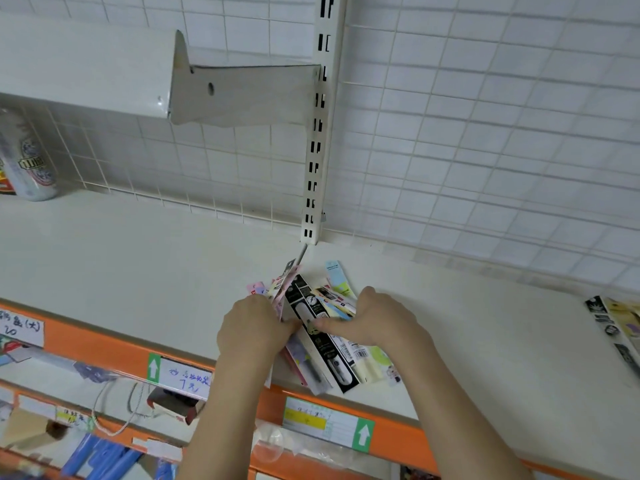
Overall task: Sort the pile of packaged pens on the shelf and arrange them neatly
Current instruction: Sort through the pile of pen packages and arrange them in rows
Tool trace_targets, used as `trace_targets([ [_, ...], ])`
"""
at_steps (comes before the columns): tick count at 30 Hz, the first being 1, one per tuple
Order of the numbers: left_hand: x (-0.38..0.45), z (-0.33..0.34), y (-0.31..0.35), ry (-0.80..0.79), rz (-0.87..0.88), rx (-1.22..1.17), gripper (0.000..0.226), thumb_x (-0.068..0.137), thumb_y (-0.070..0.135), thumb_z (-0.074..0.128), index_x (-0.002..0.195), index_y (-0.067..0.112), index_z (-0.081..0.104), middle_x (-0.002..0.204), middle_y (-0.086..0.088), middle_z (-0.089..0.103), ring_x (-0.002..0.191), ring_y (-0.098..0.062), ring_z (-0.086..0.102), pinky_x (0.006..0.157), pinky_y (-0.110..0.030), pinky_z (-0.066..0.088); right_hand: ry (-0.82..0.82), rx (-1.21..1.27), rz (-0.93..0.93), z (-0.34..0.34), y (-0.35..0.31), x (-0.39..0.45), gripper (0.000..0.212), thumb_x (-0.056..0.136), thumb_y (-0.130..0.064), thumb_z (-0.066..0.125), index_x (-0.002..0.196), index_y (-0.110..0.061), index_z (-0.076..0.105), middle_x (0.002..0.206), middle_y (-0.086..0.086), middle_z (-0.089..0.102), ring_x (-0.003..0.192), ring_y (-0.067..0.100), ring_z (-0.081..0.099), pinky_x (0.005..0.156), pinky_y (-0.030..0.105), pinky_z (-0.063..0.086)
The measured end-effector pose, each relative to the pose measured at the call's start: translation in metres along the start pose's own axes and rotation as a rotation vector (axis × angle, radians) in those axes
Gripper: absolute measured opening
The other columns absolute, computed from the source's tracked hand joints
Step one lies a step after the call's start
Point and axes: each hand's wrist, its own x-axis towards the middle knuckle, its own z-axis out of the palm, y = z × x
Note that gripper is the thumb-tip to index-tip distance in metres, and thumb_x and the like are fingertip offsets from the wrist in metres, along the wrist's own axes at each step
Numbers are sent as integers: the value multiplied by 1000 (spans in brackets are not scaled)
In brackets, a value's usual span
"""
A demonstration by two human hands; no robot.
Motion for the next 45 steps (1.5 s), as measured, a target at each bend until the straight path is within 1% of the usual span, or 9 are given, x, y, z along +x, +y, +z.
trace_targets([
  [8, 10, 0, -4, -23, 42, 35, 22, 79, 18, 56, 95, 5, 60, 83, -10, 56, 86, -30, 59, 64, -26, 39, 48, -34, -109, 6, -21, -3, 37, 82, -45, 59, 94, -12, 48, 72, -4, 38, 81, 22, 47, 65, 27, 36],
  [13, 4, 0, 4, 47, 15, 80, 29, 81, 12, 57, 108, 2, 57, 108, -15, 61, 102, -32, 60, 68, -29, 42, 35, -189, -81, 0, -26, 1, 32, 81, -21, 60, 64, -13, 35, 69, -1, 35, 78, 25, 46, 66, 26, 34],
  [17, 1, 2, 11, 51, 10, -3, 8, 82, 10, 54, 89, 5, 56, 98, -14, 62, 93, -35, 60, 68, -31, 43, 56, -210, -60, -4, -21, 4, 10, 82, -18, 59, 87, -10, 56, 95, 5, 55, 93, 28, 57, 73, 26, 35],
  [20, 2, -2, 8, 63, 34, -147, 20, 83, 11, 54, 69, 11, 40, 76, -7, 51, 76, -30, 50, 58, -25, 36, 101, -171, 1, -6, -4, 4, 28, 80, -21, 58, 106, -13, 58, 94, 3, 55, 88, 26, 54, 71, 25, 36],
  [26, 9, -15, 18, 72, 93, -574, 18, 79, 5, 55, 96, 3, 50, 85, -14, 63, 80, -34, 67, 70, -45, 55, 130, -48, 87, -25, 51, -3, 19, 81, -29, 55, 97, -19, 59, 96, 5, 63, 103, 29, 56, 73, 28, 36],
  [30, 4, -13, 44, 134, 236, -704, 11, 77, 2, 58, 86, -4, 54, 77, -17, 61, 70, -33, 58, 64, -40, 48, 353, 408, 85, -49, 87, -18, 13, 81, -20, 57, 84, -9, 51, 74, 7, 58, 65, 24, 50, 55, 28, 34],
  [35, -15, 9, 80, 106, 418, -909, 25, 85, 8, 62, 65, 13, 48, 61, -2, 47, 54, -15, 43, 46, -11, 36, 697, 673, 48, -56, 116, -28, 19, 84, -18, 65, 87, -11, 48, 66, 0, 50, 56, 14, 47, 51, 25, 39],
  [39, -24, 30, 98, -15, 461, -1036, 19, 87, 8, 62, 69, 8, 55, 59, -14, 49, 55, -24, 48, 53, -29, 43, 941, 836, 105, -43, 126, -29, 23, 85, -18, 67, 95, -5, 51, 74, 6, 55, 60, 15, 52, 52, 16, 44],
  [45, -19, 48, 106, -18, 451, -899, 37, 84, 4, 63, 63, 27, 43, 58, 4, 46, 52, -12, 42, 46, -8, 36, 773, 883, 156, -14, 137, -22, 22, 84, -11, 63, 96, -13, 45, 70, 6, 53, 51, 19, 47, 39, 22, 39],
])
